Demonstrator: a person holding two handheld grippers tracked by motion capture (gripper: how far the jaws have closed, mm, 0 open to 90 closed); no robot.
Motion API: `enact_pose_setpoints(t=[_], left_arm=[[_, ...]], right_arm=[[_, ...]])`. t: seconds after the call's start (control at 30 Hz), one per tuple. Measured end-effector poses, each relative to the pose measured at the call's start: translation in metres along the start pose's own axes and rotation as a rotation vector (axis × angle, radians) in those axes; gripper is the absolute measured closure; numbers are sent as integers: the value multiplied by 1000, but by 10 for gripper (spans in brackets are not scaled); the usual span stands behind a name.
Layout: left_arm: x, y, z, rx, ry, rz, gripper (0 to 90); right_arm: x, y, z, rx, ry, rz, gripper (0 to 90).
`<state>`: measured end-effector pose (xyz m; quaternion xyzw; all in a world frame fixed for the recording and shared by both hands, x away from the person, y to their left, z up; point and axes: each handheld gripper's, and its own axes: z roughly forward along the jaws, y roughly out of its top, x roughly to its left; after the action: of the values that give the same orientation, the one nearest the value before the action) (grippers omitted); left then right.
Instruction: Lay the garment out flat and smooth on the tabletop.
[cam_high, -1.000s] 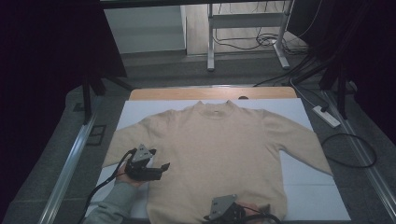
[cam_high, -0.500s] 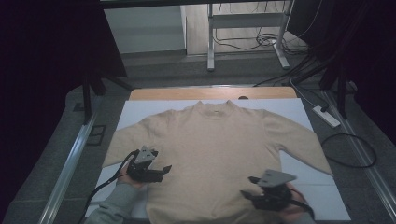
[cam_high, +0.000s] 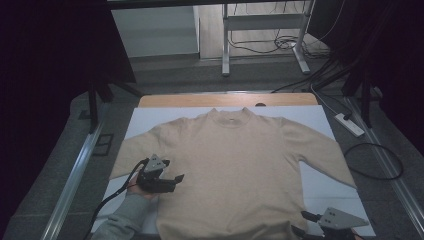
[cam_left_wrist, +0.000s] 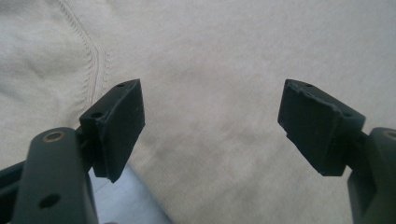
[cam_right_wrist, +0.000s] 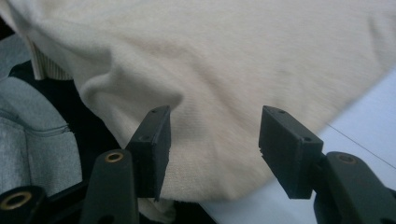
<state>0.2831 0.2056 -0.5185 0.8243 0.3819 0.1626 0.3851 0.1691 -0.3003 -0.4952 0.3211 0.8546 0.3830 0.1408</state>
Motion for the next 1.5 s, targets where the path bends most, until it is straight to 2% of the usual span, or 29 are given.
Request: enact_pose_setpoints(t=[0.03, 0.5, 0.53, 0.57, 0.67, 0.73, 0.8, 0.87, 1.03, 1.13, 1.17, 1.2, 1.5], left_arm=[[0, 0, 0, 0, 0, 0, 231], [0, 0, 0, 0, 0, -1, 231], [1, 0, 1, 1, 1, -2, 230], [2, 0, 1, 3, 0, -3, 229], [2, 1, 2, 3, -1, -3, 225], [2, 0, 1, 6, 1, 1, 225], [1, 0, 1, 8, 1, 2, 226], [0, 0, 0, 4, -1, 3, 225], [-1, 0, 0, 2, -6, -3, 213], [-3, -1, -1, 8, -6, 0, 211], [-12, -5, -9, 11, -2, 11, 210], [-13, -5, -10, 11, -1, 15, 210], [-15, -6, -11, 9, -1, 12, 209]], right_arm=[[0, 0, 4, 17, 1, -8, 435], [0, 0, 4, 17, 1, -8, 435], [0, 0, 5, 24, 3, -12, 423], [-1, -2, 10, 55, 8, -19, 421], [-8, -9, 18, 121, 19, 6, 410], [-10, -12, 16, 112, 18, 16, 406], [-9, -12, 12, 125, -11, -11, 404], [-11, -10, 9, 103, -1, -1, 398], [-21, 11, 7, -36, 19, 51, 383], [-29, 23, 18, -58, 14, 39, 368], [-32, 27, 22, -65, 17, 42, 366], [-61, 56, 71, -93, -47, 23, 363], [-64, 53, 72, -88, -55, 32, 360]])
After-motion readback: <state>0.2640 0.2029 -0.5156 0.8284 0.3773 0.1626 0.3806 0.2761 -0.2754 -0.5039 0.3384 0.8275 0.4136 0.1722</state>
